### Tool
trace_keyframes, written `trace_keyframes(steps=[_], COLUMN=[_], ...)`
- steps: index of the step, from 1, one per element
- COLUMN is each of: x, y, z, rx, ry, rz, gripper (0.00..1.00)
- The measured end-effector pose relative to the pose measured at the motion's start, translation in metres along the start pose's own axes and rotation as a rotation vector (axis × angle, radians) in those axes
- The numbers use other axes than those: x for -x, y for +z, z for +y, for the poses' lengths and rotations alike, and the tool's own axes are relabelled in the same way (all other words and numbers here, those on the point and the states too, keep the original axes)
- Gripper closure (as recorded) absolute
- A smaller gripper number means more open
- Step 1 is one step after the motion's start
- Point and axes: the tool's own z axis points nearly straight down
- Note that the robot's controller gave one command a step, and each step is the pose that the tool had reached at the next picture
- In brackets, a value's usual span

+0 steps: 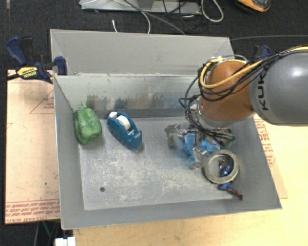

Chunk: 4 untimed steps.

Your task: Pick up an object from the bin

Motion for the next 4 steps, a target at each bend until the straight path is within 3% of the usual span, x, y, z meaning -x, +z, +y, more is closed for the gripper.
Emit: trace_keyframes(steps=[1, 2, 3, 4], x=[-0.03, -0.02, -0.026, -0.018], y=[-0.001, -0.036, 0.011, -0.028], z=[-0.051, -0.012, -0.072, -0.065], rx=[-0.008, 0.0, -0.002, -0.003], ry=[0.047, 0.001, 0.07, -0.046], rz=[0.007, -0.004, 0.003, -0.01], gripper=[0.0, 0.0, 0.0, 1.0])
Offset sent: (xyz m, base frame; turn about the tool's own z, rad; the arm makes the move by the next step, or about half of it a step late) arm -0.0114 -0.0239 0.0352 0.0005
